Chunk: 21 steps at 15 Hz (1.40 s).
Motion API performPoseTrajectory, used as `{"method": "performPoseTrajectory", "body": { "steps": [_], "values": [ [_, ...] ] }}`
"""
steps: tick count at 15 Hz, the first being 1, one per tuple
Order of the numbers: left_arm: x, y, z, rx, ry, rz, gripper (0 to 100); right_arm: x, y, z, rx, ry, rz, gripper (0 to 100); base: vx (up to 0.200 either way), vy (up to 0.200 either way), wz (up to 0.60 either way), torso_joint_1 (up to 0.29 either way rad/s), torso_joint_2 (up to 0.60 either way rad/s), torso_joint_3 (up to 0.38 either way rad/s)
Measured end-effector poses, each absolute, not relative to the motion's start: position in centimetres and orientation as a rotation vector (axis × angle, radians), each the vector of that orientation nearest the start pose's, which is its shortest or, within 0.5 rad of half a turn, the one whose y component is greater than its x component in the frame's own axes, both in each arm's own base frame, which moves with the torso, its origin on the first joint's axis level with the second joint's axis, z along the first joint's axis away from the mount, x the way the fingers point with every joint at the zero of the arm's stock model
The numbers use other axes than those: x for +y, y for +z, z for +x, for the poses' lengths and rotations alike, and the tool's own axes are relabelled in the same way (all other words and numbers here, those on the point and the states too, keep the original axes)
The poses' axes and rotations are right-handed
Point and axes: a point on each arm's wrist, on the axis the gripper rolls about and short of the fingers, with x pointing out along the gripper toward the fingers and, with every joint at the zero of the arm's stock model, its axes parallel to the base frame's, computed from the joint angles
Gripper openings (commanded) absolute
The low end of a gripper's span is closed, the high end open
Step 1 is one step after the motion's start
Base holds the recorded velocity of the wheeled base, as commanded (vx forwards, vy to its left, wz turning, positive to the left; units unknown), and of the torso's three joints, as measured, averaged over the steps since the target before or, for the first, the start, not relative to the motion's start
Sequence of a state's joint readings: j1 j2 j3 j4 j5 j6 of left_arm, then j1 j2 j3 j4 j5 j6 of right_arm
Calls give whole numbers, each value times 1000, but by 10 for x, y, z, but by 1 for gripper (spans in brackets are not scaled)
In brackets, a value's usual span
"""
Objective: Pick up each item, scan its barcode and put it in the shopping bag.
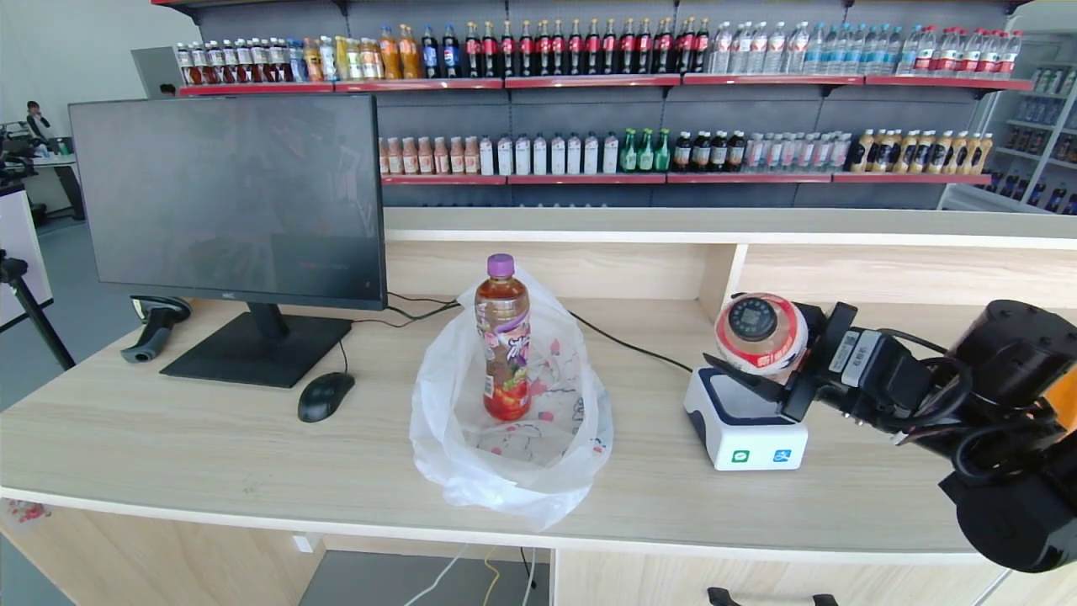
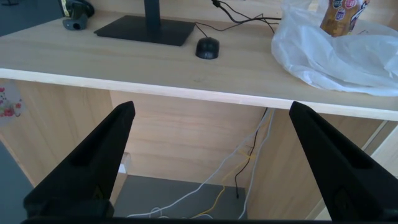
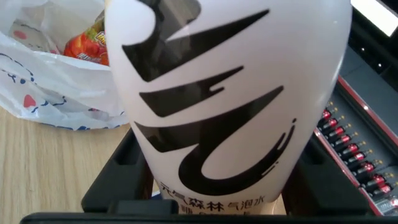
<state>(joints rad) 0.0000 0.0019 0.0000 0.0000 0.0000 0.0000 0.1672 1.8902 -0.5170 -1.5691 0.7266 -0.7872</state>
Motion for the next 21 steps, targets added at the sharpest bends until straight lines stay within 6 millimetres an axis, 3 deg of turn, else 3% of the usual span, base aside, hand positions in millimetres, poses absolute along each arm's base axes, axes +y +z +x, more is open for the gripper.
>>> {"method": "performPoseTrajectory", "body": {
  "steps": [5, 8, 10, 13, 17, 21],
  "values": [
    [0, 76, -23, 2, 0, 0, 100, 103, 170, 276, -454, 609, -491, 0, 0, 0, 0, 0, 0, 0],
    [0, 76, -23, 2, 0, 0, 100, 119, 172, 269, -349, 515, -205, 0, 0, 0, 0, 0, 0, 0],
    [0, 76, -23, 2, 0, -1, 100, 133, 168, 263, -309, 562, -98, 0, 0, 0, 0, 0, 0, 0],
    [0, 76, -23, 2, 0, 0, 100, 148, 160, 258, -264, 611, -37, 0, 0, 0, 0, 0, 0, 0],
    [0, 76, -23, 2, 0, 0, 100, 153, 157, 260, -255, 622, -29, 0, 0, 0, 0, 0, 0, 0],
    [0, 76, -23, 2, 0, -4, 100, 151, 164, 266, -268, 606, 37, 0, 0, 200, 0, -1, 2, 0]
  ]
}}
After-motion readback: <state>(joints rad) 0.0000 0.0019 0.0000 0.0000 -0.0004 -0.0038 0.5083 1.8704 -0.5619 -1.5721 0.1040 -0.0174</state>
